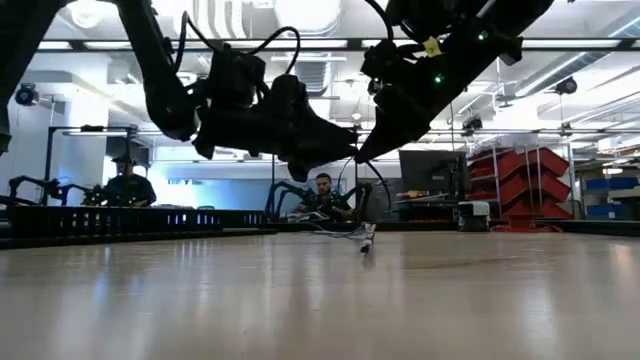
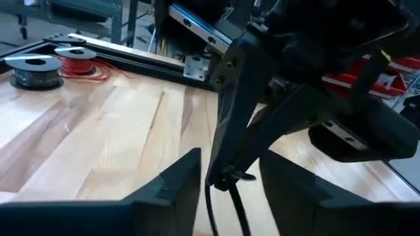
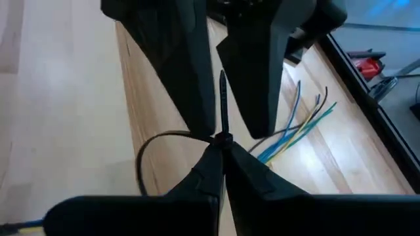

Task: Ziptie cables
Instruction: Wrap the cable wires together using a black zip tie

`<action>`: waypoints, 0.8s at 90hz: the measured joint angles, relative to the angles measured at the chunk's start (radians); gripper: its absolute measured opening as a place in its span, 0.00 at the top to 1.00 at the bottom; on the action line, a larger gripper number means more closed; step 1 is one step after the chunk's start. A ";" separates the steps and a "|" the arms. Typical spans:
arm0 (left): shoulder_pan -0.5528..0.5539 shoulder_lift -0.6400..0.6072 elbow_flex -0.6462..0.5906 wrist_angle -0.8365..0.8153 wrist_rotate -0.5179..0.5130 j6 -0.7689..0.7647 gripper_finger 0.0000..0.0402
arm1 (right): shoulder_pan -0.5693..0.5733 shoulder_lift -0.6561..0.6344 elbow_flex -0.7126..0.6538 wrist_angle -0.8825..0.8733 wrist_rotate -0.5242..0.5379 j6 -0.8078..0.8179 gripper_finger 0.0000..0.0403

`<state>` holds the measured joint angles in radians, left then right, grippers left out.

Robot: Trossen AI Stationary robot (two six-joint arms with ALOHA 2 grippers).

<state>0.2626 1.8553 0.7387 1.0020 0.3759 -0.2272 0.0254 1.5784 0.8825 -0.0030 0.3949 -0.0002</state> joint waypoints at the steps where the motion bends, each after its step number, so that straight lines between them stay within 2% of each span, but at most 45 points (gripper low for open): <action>1: 0.000 0.000 0.000 0.000 0.000 0.000 0.72 | 0.000 0.000 0.000 0.001 0.000 0.000 1.00; 23: 0.000 -0.001 0.002 -0.011 -0.001 0.000 0.98 | 0.000 0.000 0.000 0.000 0.001 0.008 1.00; 47: 0.000 -0.002 0.001 -0.012 0.007 0.001 1.00 | 0.000 0.000 0.001 -0.003 -0.002 0.007 1.00; 72: 0.000 -0.032 0.002 -0.031 0.036 0.053 1.00 | 0.000 -0.005 0.042 -0.096 -0.012 -0.002 1.00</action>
<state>0.2630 1.8229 0.7403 0.9712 0.4116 -0.1740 0.0257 1.5730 0.9248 -0.0992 0.3833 -0.0019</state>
